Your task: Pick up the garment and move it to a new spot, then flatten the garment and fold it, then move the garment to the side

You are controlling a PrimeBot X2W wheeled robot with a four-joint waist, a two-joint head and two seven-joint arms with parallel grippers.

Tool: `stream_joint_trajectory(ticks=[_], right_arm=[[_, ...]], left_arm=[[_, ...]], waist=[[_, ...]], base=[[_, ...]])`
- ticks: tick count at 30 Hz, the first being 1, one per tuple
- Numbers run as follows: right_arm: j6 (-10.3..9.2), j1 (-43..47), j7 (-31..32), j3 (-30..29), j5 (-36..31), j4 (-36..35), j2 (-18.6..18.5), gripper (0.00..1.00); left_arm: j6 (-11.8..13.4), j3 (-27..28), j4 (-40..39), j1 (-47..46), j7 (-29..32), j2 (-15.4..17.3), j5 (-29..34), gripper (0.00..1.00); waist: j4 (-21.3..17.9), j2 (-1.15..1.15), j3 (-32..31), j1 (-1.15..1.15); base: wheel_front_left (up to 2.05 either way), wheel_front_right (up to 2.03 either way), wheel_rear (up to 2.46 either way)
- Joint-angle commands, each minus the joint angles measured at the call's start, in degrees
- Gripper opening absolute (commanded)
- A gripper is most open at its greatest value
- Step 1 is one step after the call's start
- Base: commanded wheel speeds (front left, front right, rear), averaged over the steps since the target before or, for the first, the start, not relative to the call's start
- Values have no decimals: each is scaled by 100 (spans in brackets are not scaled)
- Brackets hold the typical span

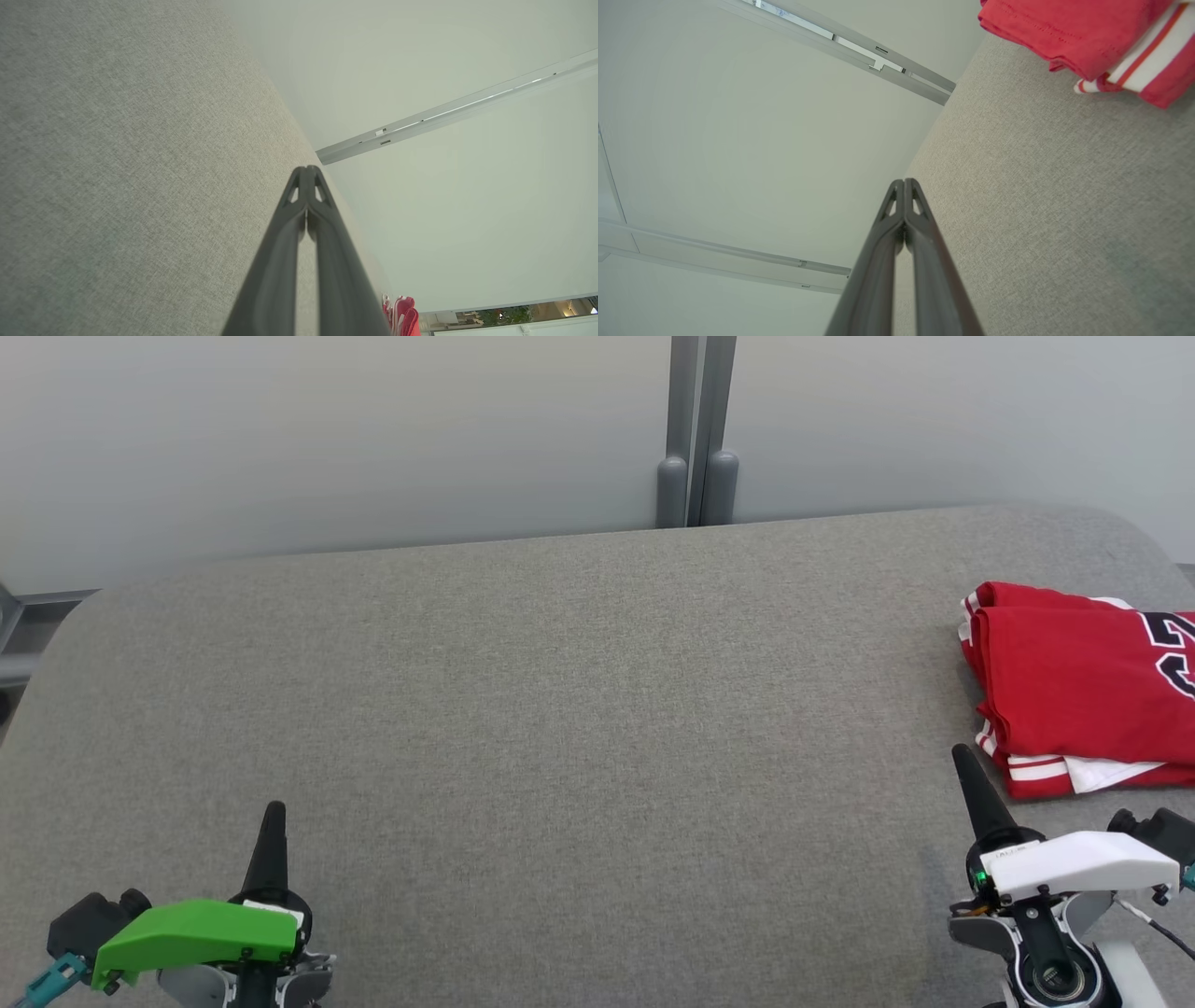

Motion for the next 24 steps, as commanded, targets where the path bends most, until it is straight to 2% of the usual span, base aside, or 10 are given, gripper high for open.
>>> stream_joint_trajectory(ticks=[1, 24], right_arm=[[3, -133, 34, -39, 138, -14, -35, 0], [2, -223, 329, -301, 1316, 134, -23, 0]], left_arm=[[-52, 65, -22, -177, 37, -13, -142, 0], [-371, 354, 212, -438, 325, -225, -1074, 0]], waist=[[0, 0, 2, 0], [-7, 0, 40, 0]], base=[[0, 0, 0], [0, 0, 0]])
